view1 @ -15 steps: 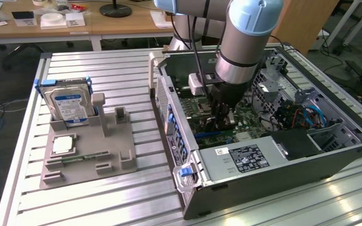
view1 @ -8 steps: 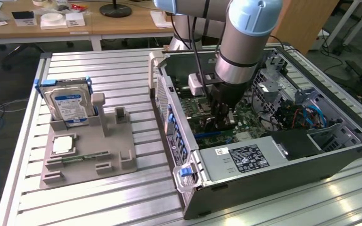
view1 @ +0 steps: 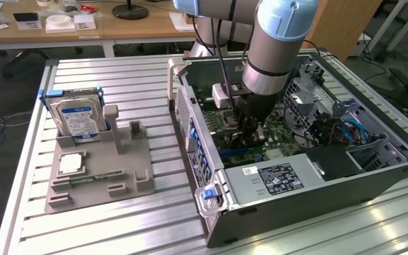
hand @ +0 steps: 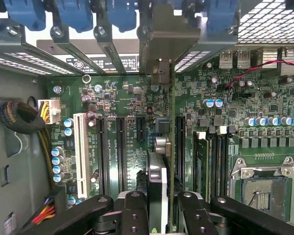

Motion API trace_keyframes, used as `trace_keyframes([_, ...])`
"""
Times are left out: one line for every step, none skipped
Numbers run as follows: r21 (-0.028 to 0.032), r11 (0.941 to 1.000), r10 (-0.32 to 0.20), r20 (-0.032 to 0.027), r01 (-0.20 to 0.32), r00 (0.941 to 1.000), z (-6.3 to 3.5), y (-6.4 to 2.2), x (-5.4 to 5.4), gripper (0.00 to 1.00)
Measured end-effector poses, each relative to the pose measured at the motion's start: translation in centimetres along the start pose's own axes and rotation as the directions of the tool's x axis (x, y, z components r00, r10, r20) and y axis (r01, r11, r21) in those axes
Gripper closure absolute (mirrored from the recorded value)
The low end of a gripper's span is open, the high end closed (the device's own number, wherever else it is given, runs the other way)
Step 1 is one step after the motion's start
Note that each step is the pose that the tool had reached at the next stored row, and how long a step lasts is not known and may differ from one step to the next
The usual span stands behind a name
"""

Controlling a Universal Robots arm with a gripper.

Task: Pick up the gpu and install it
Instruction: 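Insert the gpu into the slot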

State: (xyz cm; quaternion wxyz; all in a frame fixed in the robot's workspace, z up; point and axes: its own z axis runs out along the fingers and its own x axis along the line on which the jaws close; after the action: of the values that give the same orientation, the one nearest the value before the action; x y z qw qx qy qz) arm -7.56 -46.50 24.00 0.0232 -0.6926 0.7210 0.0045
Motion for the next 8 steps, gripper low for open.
trace_keyframes([0.0001, 1.0, 0.0, 0.0005, 0.0, 1.0, 0.02, 0.0, -0.01, 0.72])
trace_keyframes([0.0001, 1.0, 0.0, 0.0009, 0.0, 1.0, 0.03, 0.0, -0.03, 0.72])
trace_keyframes([0.0002, 1.0, 0.0, 0.0014, 0.0, 1.0, 0.06, 0.0, -0.05, 0.72])
trace_keyframes([0.0002, 1.0, 0.0, 0.0014, 0.0, 1.0, 0.08, 0.0, -0.06, 0.72])
trace_keyframes([0.0001, 1.0, -0.001, 0.0015, 0.001, 1.0, 0.1, 0.01, -0.08, 0.72])
trace_keyframes([0.0, 1.0, -0.002, 0.0019, 0.002, 1.0, 0.12, 0.01, -0.1, 0.72])
trace_keyframes([-0.0002, 1.0, -0.003, 0.0022, 0.003, 1.0, 0.13, 0.01, -0.1, 0.72])
trace_keyframes([-0.0003, 1.0, -0.004, 0.0025, 0.004, 1.0, 0.14, 0.01, -0.09, 0.72])
